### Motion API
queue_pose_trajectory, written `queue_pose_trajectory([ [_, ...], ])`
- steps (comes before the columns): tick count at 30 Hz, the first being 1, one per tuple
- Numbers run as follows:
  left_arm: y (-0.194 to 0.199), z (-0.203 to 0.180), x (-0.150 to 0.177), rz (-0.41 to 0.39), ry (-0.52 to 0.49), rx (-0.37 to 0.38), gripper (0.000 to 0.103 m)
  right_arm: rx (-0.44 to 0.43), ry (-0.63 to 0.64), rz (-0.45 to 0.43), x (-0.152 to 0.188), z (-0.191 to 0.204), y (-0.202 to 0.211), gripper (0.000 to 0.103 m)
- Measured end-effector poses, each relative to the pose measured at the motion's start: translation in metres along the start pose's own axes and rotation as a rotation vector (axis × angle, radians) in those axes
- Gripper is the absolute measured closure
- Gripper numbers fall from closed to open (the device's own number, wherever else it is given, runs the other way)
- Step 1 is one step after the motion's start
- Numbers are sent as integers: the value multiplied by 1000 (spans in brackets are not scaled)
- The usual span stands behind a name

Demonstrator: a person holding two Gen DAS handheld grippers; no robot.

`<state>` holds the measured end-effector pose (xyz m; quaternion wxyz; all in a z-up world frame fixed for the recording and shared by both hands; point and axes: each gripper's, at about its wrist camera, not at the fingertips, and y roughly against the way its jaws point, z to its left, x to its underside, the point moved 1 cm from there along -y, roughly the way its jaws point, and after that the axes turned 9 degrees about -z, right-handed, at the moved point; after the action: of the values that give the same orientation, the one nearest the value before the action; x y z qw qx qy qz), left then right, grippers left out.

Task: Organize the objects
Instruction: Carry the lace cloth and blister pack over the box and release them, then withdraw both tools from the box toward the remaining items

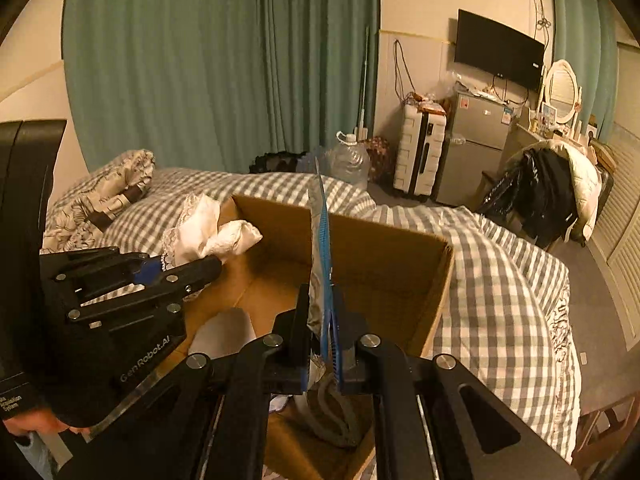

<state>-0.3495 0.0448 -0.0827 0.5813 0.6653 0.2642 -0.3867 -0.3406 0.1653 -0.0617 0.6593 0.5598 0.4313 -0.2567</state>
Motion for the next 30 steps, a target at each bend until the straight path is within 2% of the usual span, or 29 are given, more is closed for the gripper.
queue_pose_trajectory([
  [4, -5, 1, 6, 21, 17, 19, 87, 0, -24, -1, 5, -7, -4, 95],
  [5, -4, 1, 7, 30, 26, 23, 83, 3, -29, -2, 5, -8, -2, 94],
  [6, -4, 2, 8, 36, 33, 29, 71, 7, -28, -4, 3, -8, -1, 91],
  [7, -2, 3, 8, 46, 40, 31, 63, 16, -25, -10, 2, -9, 2, 73],
  [8, 1, 3, 7, 49, 45, 26, 44, 23, -25, -19, 1, -9, 7, 52],
  [9, 6, 3, 6, 45, 51, 15, 33, 27, -29, -34, -1, -9, 13, 45],
  [12, 29, 5, -2, 9, 57, -9, 26, 26, -38, -79, -10, -8, 35, 41],
  [14, 47, 7, -10, -9, 63, -33, 18, 45, -33, -98, -18, -8, 53, 34],
  [17, 82, 10, -21, -53, 74, -57, 12, 74, -12, -136, -31, -5, 85, 27],
  [21, 135, 8, -40, -123, 96, -65, 3, 99, 14, -183, -48, 3, 135, 23],
  [24, 174, 2, -49, -179, 99, -63, 0, 115, 44, -222, -59, 11, 175, 21],
  [26, 198, -1, -54, -201, 97, -56, 0, 126, 56, -252, -65, 16, 201, 16],
  [30, 243, -7, -57, -246, 85, -57, 0, 129, 62, -297, -71, 26, 248, 11],
])
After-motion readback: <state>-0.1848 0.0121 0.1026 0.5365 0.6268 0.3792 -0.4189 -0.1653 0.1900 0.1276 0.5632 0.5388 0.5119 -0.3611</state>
